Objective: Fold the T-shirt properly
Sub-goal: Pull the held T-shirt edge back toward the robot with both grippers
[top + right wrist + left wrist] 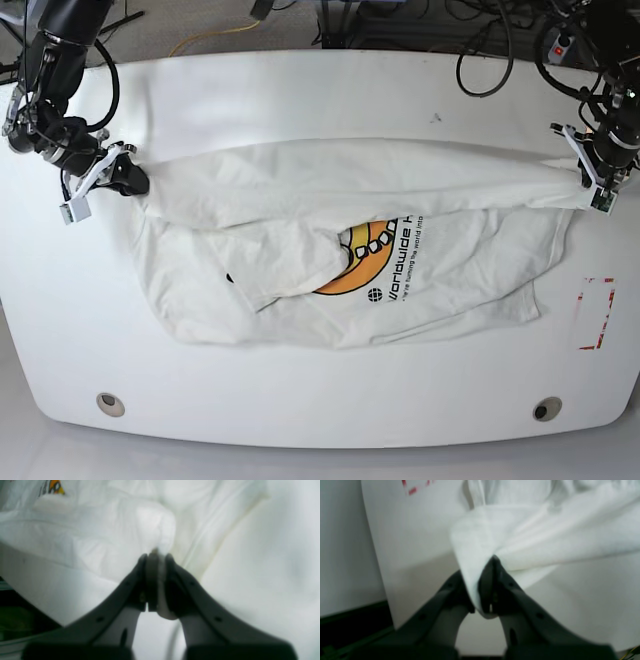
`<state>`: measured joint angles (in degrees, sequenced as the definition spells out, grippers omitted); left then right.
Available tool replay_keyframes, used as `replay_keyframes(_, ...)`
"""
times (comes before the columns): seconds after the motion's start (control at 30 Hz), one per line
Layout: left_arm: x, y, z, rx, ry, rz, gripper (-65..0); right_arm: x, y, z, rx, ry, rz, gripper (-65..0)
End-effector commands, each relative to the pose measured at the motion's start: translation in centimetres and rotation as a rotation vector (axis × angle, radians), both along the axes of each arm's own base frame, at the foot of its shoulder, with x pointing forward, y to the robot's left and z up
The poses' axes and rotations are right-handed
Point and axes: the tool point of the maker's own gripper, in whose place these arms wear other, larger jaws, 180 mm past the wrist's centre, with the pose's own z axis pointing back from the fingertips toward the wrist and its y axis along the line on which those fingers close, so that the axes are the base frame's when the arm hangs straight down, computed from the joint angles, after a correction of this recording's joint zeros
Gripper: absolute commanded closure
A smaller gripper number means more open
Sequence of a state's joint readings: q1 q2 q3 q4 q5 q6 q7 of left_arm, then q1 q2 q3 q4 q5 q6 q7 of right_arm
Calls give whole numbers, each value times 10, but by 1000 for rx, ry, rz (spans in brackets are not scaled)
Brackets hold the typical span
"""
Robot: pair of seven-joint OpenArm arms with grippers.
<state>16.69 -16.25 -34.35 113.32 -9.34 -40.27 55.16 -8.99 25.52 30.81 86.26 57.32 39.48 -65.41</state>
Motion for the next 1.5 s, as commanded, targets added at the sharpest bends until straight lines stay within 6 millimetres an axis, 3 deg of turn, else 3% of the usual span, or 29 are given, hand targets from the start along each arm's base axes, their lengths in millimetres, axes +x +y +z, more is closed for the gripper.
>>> replay_keyframes(0.0, -2, -1, 1, -13, -26, -22, -6, -1, -5, 9, -7, -28, 5, 0)
replay_keyframes(0.27, -9, 0, -5, -10, -17, -29, -6, -29, -4, -10, -7, 49, 7, 0)
replay_keyframes(0.33, -11, 4, -5, 20, -4, -22, -6, -33, -4, -13, -8, 61, 8, -48)
replay_keyframes(0.5, -9, 6, -5, 38, -14, -27, -6, -42, -3, -19, -18, 109, 28, -319)
replay_keyframes(0.6, -12, 11, -13, 29, 9, -15, -6, -43, 2, -15, 23, 98, 29, -412)
replay_keyframes(0.7, -16, 16, -24, 10, 35, 5, -6, -42, 5, -9, 66, 77, 27, -422)
replay_keyframes(0.9, -9, 15, -21, -1, 6, 2, -6, -30, 5, 4, 82, 34, 32, -430)
replay_keyframes(1.2, -6, 15, -18, 1, -3, 0, -6, -21, 29, 1, 108, 34, 98, -406)
replay_keyframes(1.27, -5, 15, -17, 2, -6, -1, -6, -20, 38, -3, 137, 31, 90, -338)
replay_keyframes(1.4, 2, 15, -12, 2, -26, 0, -6, -22, 44, -15, 107, 55, 84, -46)
replay_keyframes(1.43, 4, 15, -9, 4, -38, 1, -6, -23, 44, -18, 95, 64, 84, 0)
replay_keyframes(1.47, 7, 15, -6, 7, -48, 0, -6, -24, 44, -20, 86, 71, 84, 0)
